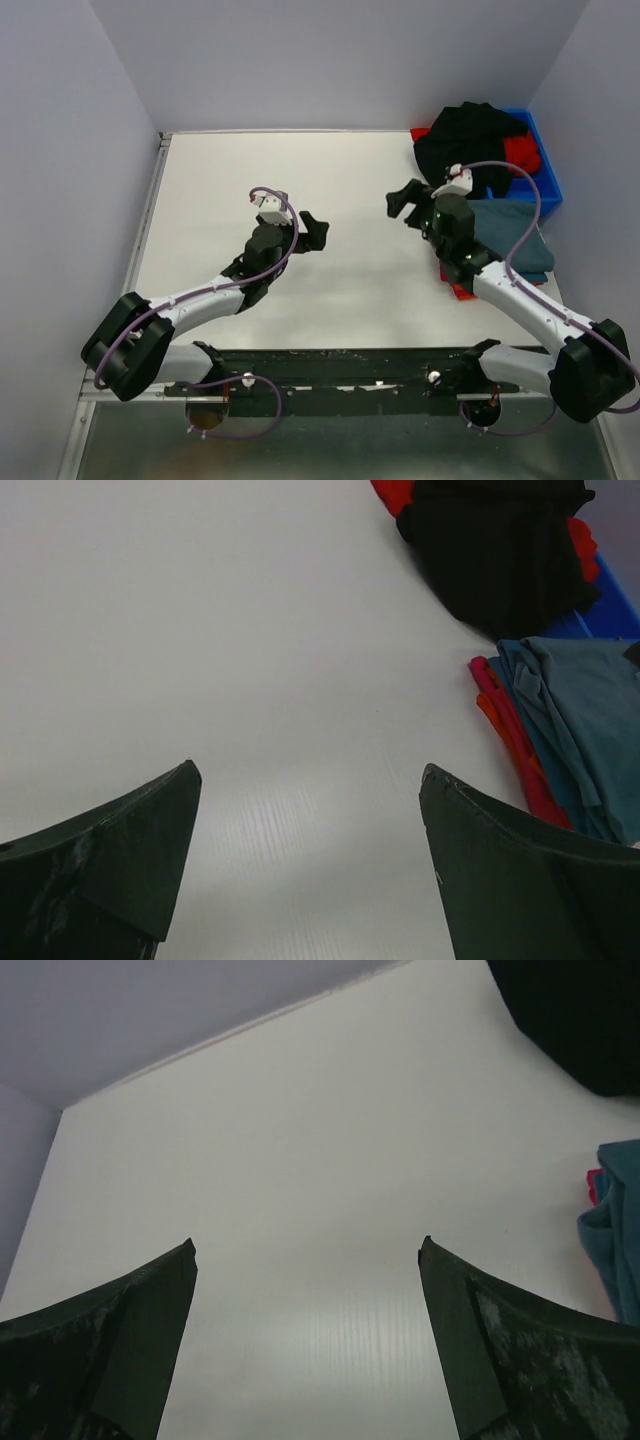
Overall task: Fold and stack the t-shirts
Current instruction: Grab crumpled tshirt from bin with the right arm
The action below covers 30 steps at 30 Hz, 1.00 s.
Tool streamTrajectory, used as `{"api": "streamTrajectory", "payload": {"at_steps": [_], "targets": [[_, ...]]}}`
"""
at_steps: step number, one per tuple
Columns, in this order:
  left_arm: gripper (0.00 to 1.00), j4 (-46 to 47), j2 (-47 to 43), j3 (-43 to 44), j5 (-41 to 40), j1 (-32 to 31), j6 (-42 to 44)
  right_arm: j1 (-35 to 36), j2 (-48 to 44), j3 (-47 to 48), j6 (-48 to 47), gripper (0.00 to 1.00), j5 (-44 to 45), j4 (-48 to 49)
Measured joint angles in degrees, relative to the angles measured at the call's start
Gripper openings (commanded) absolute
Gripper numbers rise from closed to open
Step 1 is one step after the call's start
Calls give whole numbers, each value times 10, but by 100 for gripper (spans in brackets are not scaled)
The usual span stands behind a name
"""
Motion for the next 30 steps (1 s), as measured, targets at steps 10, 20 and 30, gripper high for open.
{"api": "streamTrajectory", "payload": {"at_steps": [10,20,30], "targets": [[99,15,11,10,38,0,2,-176,124,254,16,100,-21,-175],[99,16,23,17,48,0,1,-246,362,477,31,99,-21,-286],[99,15,26,22,50,0,2,-314,524,625,26,77,-19,-334]]}}
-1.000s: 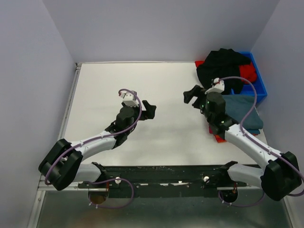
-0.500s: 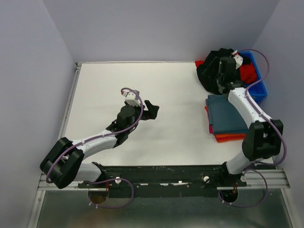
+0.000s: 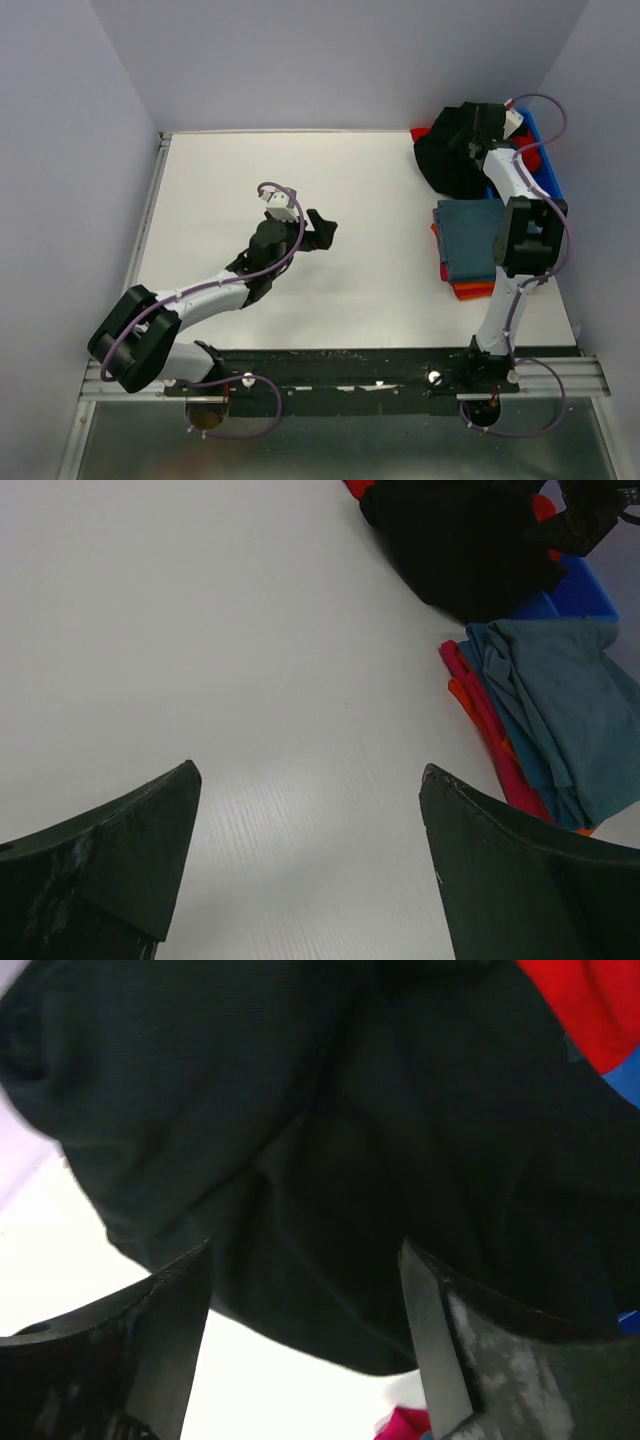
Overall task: Fold and stack the t-shirts
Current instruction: Grab crumpled tshirt from bin with the right arm
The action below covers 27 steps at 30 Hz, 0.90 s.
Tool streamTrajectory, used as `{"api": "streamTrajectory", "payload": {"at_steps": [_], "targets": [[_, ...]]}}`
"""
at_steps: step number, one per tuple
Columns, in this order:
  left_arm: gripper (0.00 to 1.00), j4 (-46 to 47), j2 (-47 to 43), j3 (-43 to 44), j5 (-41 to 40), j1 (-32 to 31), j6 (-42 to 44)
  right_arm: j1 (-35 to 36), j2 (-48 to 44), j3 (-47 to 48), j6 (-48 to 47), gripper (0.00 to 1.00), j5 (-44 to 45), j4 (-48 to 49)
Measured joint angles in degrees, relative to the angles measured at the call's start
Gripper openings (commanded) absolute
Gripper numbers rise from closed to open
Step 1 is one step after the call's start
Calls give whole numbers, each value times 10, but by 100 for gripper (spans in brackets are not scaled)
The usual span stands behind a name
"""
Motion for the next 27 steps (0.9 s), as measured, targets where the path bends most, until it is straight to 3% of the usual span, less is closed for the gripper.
{"api": "streamTrajectory", "payload": {"at_steps": [5,7,9,14,19,27], "targets": [[99,-3,5,8,2,0,0,-9,54,35,7,48,6,-16],[99,-5,5,8,3,0,0,-9,65,43,7,17,6,-24],[99,-7,5,9,3,0,0,-9,68,49,0,1,5,-31],[99,-17,5,18,4,0,1,-9,40,36,-6,1,4,-26],[99,-23,4,18,3,0,2,-6,-90,-58,-25,1,-14,17],[99,-23,-15,16,-5,0,2,20,-277,-65,-63,1,-133,88]]}}
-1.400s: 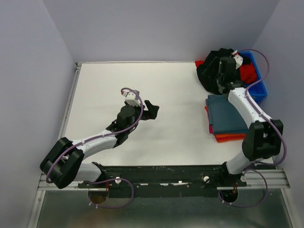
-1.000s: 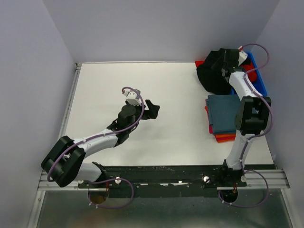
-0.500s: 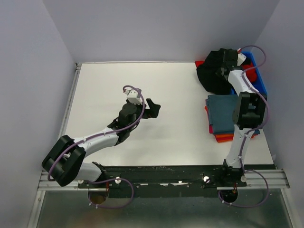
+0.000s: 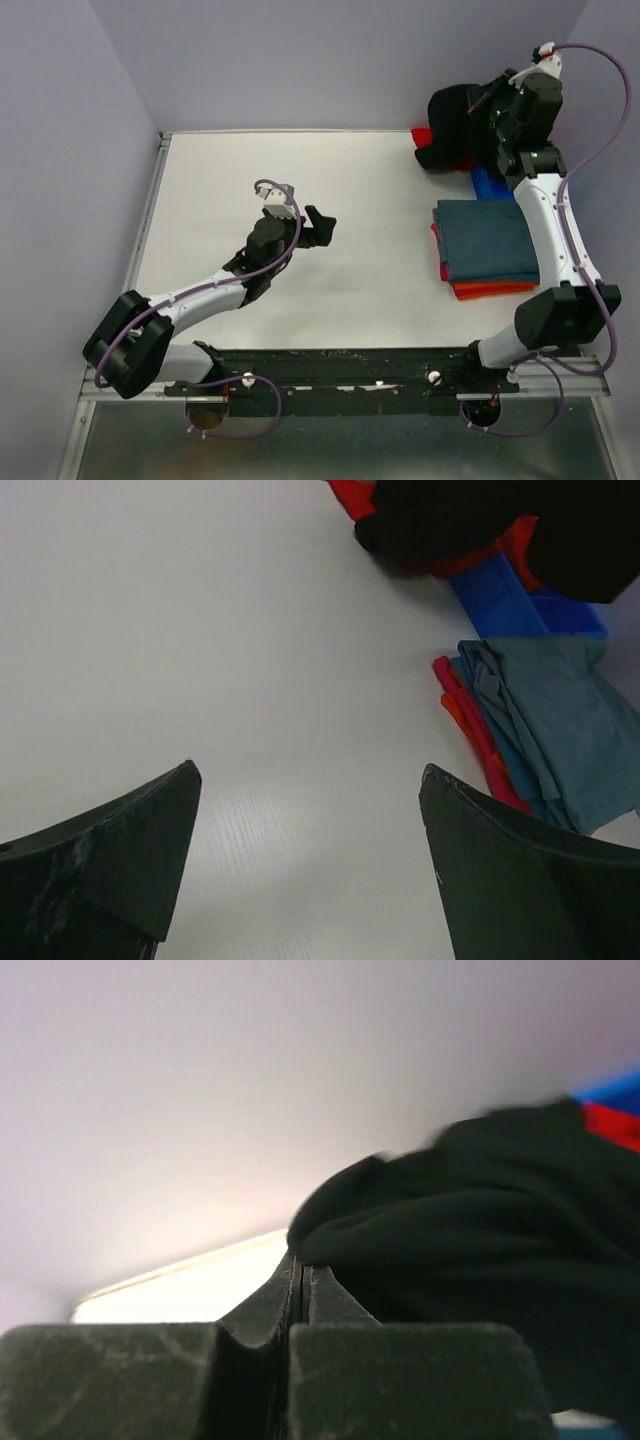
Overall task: Fold and stack the t-shirts
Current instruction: Grab crumpled tshirt from bin with the right arm, then move the tshirt to the center of the board
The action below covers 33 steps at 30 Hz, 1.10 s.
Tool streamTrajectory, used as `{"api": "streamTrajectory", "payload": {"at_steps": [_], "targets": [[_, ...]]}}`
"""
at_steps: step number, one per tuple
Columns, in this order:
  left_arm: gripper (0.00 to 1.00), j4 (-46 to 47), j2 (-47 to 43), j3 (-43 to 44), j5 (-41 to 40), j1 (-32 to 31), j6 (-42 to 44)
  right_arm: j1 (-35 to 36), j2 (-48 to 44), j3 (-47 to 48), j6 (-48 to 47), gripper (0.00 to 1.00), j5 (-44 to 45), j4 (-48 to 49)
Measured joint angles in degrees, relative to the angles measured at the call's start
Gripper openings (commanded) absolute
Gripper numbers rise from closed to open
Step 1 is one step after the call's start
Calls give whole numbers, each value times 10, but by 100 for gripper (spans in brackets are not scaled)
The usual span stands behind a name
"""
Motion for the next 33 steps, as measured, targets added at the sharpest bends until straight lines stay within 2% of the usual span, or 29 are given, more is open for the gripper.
{"api": "streamTrajectory", "payload": {"at_steps": [3,10,11,12,13,14,15,19,22,26,30,33], "targets": [[99,-3,-5,0,-9,0,0,56,-43,19,-28,1,-57,13],[99,-55,-21,0,-82,0,-9,184,-35,201,-65,1,-217,-36],[99,-66,-29,0,-100,0,-13,197,-38,212,-66,6,-231,-38],[99,-77,-37,0,-116,0,-17,207,-44,214,-66,26,-244,-38],[99,-86,-48,0,-134,0,-20,213,-52,211,-64,63,-251,-39],[99,-92,-56,0,-146,0,-22,216,-61,202,-61,85,-251,-39],[99,-98,-72,-2,-163,0,-25,217,-72,187,-56,89,-243,-40],[99,-106,-126,-15,-201,0,-28,216,-124,77,-47,89,-172,-39],[99,-109,-146,-19,-215,0,-25,214,-160,-35,-42,82,-144,-29],[99,-120,-156,-18,-227,-4,-19,213,-193,-196,-38,70,-158,-12],[98,-183,-159,-5,-241,-4,-24,219,-211,-336,-34,69,-193,3],[93,-237,-170,2,-249,-4,-37,250,-216,-417,-34,68,-205,14]]}}
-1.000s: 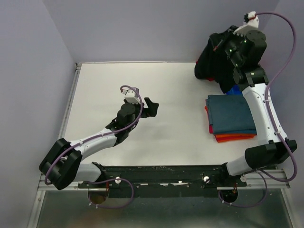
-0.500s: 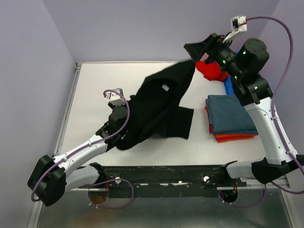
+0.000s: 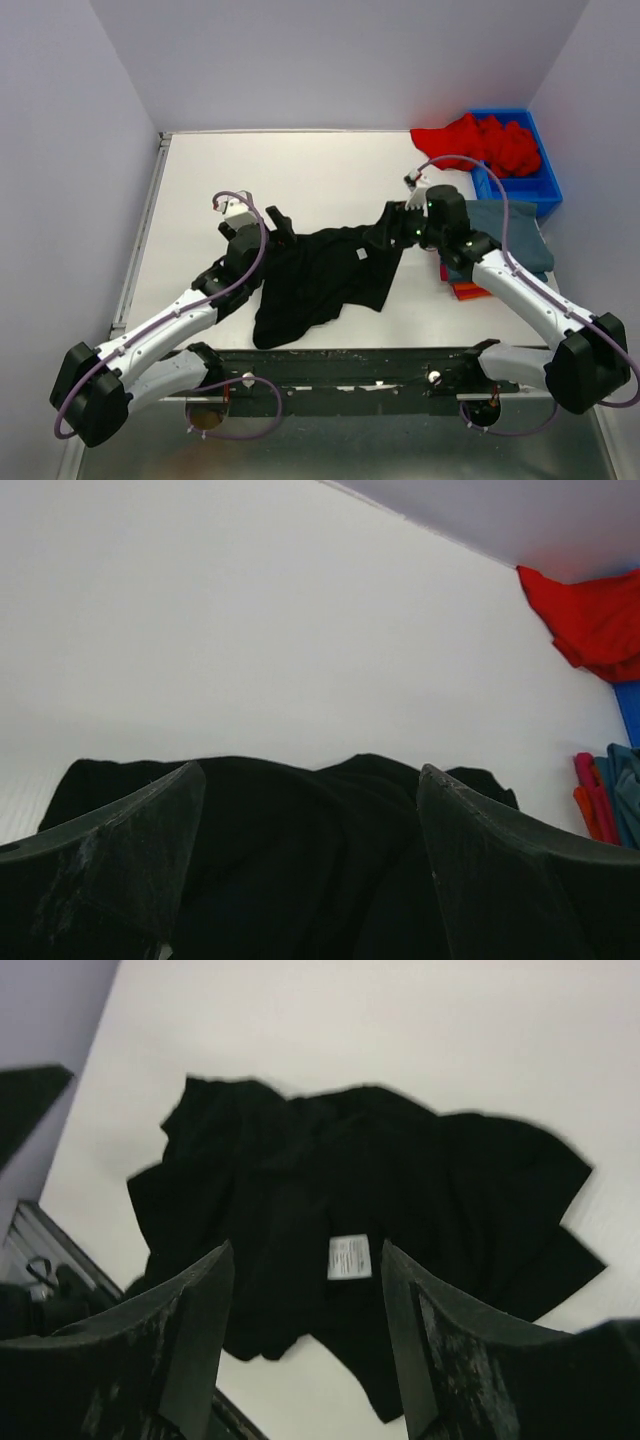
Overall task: Fold and stack the t-shirts
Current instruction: Move the tshirt to the center of the board
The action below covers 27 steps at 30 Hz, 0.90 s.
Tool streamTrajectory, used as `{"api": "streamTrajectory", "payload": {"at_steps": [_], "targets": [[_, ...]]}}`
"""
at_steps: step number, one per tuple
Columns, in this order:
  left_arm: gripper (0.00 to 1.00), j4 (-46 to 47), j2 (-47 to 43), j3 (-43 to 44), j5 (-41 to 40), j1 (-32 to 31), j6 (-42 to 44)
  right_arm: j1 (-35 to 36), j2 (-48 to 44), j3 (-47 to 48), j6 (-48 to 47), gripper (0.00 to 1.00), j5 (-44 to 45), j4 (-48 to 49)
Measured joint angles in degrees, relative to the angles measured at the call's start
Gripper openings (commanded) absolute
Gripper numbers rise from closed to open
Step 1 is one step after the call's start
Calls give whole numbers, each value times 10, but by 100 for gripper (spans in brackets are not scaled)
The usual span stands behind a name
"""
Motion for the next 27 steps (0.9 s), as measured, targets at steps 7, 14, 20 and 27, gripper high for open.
{"api": "streamTrajectory", "payload": {"at_steps": [7,14,20,27], "targets": [[93,-132,-66,-2,7,0,-43,96,4,-89,3,72,20,14],[92,-250,-117,-18,33,0,-111,120,3,-140,15,72,137,6],[95,-281,-83,-31,70,1,-140,119,35,-142,15,74,208,-1],[69,-279,-7,-40,115,7,-149,119,130,-120,15,42,239,-11]]}}
